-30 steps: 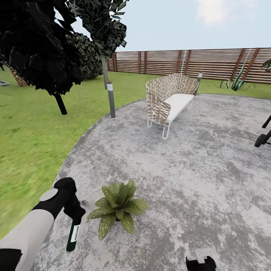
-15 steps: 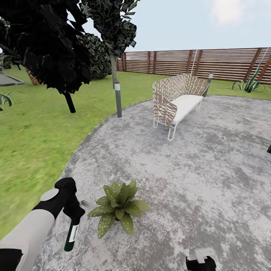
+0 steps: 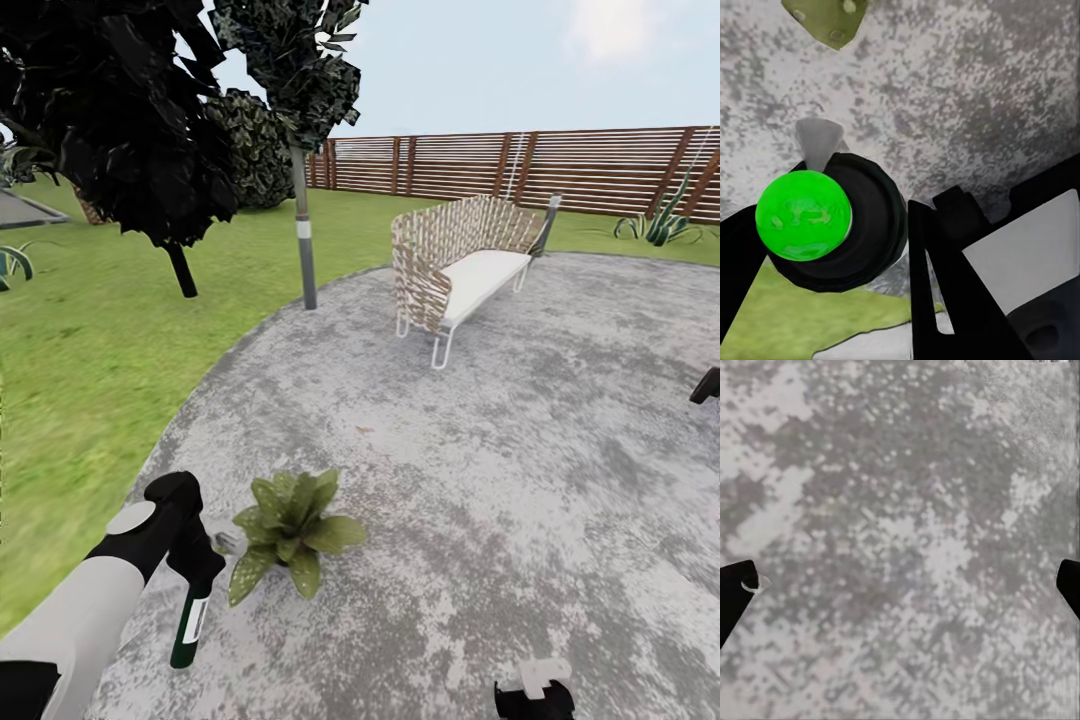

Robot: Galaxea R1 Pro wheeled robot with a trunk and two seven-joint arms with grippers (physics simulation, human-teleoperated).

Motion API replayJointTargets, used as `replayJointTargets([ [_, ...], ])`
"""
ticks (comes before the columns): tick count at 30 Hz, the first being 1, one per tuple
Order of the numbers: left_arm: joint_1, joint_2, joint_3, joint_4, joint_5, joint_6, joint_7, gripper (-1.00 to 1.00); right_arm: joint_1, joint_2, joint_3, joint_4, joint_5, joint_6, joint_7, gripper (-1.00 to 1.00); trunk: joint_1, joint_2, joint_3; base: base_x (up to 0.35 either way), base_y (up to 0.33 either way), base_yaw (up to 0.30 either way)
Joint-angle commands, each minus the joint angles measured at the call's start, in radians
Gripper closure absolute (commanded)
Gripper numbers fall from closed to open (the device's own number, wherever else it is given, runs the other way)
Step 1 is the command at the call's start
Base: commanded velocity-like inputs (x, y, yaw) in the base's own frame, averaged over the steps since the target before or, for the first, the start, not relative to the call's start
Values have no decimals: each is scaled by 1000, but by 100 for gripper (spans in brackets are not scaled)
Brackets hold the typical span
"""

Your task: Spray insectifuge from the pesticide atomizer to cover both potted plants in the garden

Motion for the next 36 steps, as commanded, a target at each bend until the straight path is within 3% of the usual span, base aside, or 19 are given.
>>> replayJointTargets([
  [1, -1, 0, -3, -1, -8, 10, -10, 100, 0, 1, -8, 1, 11, -3, -2, -100, 0, 0, -1, 0, -272, 181],
  [11, 1, 1, -2, 0, -8, 11, -9, 100, 0, 1, -8, 2, 11, -3, -2, -100, 0, 0, -1, -4, -272, 264],
  [21, 0, 1, -2, 0, -8, 10, -4, 100, 0, 2, -9, 0, 10, -3, -3, -100, 0, 0, -2, -159, -237, 268],
  [36, 0, 0, -1, 0, -7, 11, -4, 100, 0, 3, -10, -3, 9, -5, -3, -100, 0, 0, -21, -2, -267, 124],
])
